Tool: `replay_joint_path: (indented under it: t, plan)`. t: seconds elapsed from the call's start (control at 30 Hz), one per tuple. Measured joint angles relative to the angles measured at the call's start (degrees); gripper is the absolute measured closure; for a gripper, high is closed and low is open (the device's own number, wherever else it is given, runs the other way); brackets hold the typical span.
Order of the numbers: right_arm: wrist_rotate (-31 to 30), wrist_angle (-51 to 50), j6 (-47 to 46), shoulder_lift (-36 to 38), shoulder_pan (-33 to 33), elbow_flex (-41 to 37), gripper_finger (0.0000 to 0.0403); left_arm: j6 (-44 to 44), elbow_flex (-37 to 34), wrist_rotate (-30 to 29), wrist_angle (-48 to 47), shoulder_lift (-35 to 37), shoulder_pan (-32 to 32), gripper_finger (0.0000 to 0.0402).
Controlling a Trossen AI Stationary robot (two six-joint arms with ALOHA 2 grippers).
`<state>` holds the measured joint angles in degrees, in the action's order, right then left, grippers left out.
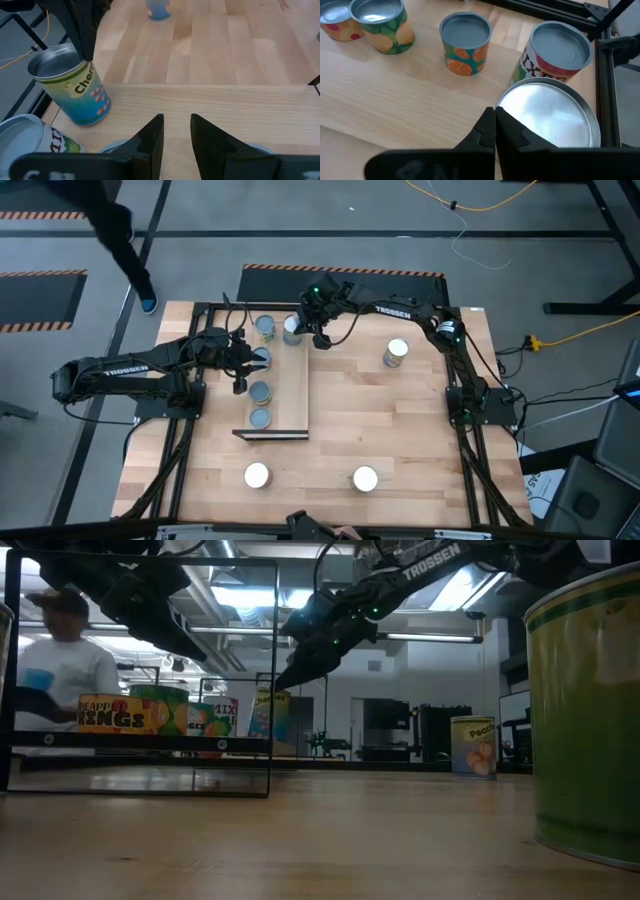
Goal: Pick and place cans onto a shelf
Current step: Put the canned cherries on the shelf
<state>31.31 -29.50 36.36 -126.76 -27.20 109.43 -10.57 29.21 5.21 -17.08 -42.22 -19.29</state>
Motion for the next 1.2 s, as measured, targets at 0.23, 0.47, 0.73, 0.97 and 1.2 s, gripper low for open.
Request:
replay_joint_path:
  t: [0.23, 0.47, 0.73, 0.97, 1.2]
  plan:
    - [-0.1, -0.1, 0.0, 0.0, 0.0, 0.0, 0.0387, 0.0, 0.0, 0.0, 0.0, 0.0, 0.0, 0.0312]
    - [-0.2, -0.1, 0.0, 0.0, 0.0, 0.0, 0.0383, 0.0, 0.0, 0.0, 0.0, 0.0, 0.0, 0.0312]
    - [-0.2, 0.0, 0.0, 0.0, 0.0, 0.0, 0.0381, 0.0, 0.0, 0.0, 0.0, 0.0, 0.0, 0.0312]
    - [-0.2, 0.2, 0.0, 0.0, 0.0, -0.1, 0.0381, 0.1, 0.0, 0.0, 0.0, 0.0, 0.0, 0.0312]
    - [-0.3, 0.5, 0.0, -0.1, 0.0, -0.1, 0.0368, 0.1, 0.0, 0.0, 0.0, 0.0, 0.0, 0.0312]
